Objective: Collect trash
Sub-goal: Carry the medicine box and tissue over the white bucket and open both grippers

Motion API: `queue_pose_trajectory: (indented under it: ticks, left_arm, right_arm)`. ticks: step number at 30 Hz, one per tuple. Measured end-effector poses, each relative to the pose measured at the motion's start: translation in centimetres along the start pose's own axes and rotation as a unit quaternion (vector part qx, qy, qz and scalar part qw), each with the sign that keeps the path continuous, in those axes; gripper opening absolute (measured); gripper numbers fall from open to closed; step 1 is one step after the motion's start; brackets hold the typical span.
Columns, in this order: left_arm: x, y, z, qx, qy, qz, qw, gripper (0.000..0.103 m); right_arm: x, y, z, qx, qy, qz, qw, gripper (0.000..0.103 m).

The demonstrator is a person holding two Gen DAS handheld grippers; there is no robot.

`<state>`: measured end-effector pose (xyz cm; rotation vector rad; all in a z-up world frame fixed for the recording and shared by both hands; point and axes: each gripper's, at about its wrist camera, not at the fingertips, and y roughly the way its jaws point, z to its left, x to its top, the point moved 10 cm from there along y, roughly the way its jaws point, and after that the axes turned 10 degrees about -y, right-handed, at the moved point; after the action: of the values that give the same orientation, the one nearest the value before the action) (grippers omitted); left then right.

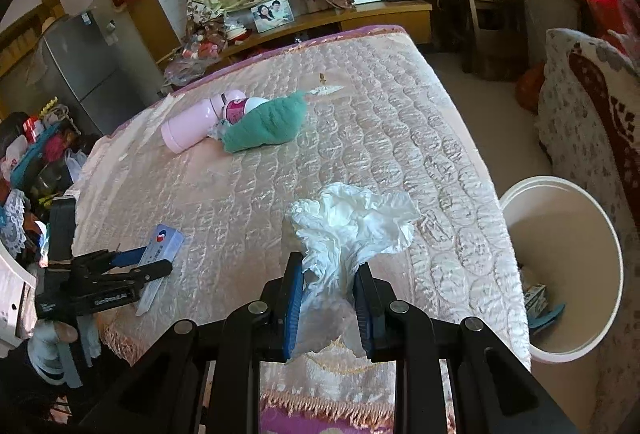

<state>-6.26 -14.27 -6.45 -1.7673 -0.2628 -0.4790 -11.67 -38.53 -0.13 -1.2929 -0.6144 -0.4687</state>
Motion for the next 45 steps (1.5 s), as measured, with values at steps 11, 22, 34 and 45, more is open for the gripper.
queue_pose_trajectory:
  ticks: [11,22,34,45]
  left_arm:
    - [2.0,-2.0,-7.7,-0.069,0.033,-0.011,0.997,0.046]
    - [4.0,-0.8,-20.9,-0.111,0.112,-0.014,0.9874,0.046]
    - [3.9,2.2,-30.7,-0.129,0.166,-0.007,0.9776,0.046]
    - [4.1,4.8,-34.7,-0.141,0.173,0.007,0.9746,0.046]
  right_arm:
    - [0.0,-2.1,-1.7,-0.022,0.015,-0.018,0.999,0.023]
    - [-1.1,-4.5,-10.2,-0.074,0.073,-0.033,0.994,0.023]
    - [-3.0,-5.8,-18.8,-0.146,0.125,-0.034,0.981,0.023]
    - [-4.3,-4.8,-22.2,-0.161,0.154,-0.029,0.974,0.023]
